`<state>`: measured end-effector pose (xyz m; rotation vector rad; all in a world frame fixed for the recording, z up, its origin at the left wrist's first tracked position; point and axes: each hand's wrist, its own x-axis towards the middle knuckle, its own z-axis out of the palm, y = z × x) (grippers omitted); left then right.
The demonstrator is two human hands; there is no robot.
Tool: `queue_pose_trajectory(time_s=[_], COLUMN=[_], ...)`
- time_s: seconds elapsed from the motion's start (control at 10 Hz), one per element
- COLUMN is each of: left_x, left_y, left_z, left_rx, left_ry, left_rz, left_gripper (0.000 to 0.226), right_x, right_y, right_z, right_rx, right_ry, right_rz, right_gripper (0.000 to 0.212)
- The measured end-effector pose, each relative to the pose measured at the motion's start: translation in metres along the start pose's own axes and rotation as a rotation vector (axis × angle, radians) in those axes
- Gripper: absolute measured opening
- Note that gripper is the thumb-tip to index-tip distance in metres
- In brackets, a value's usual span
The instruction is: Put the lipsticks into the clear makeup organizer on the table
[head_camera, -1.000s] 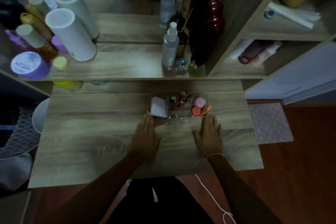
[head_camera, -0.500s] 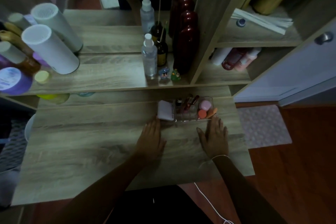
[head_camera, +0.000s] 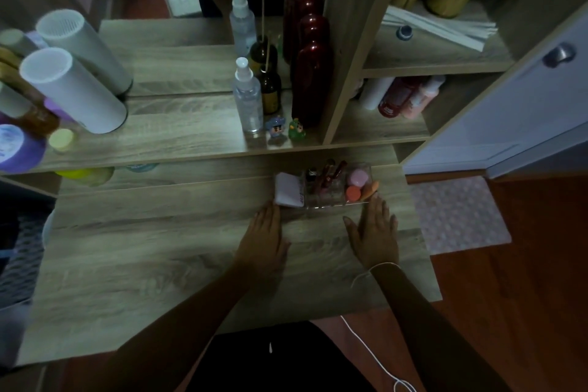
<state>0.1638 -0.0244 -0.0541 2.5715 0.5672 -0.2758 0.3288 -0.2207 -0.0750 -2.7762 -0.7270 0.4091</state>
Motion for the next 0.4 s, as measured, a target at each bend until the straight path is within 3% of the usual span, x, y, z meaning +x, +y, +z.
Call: queue_pose_trajectory(time_s=[0.2, 0.4], left_x=[0.001, -0.013], left_y=[-0.006, -0.011], left_z=[0.003, 0.008], left_rx=[-0.025, -0.067], left_ry=[0.006, -0.005], left_rz=[-0.007, 0.013], left_gripper=[0.080, 0.083], right_x=[0.001, -0.018], right_y=[-0.002, -0.004], right_z=[0.002, 0.005], right_rx=[0.032, 0.134], right_ry=[0.006, 0.113], right_rz=[0.032, 0.114], right_gripper=[0.081, 0.075])
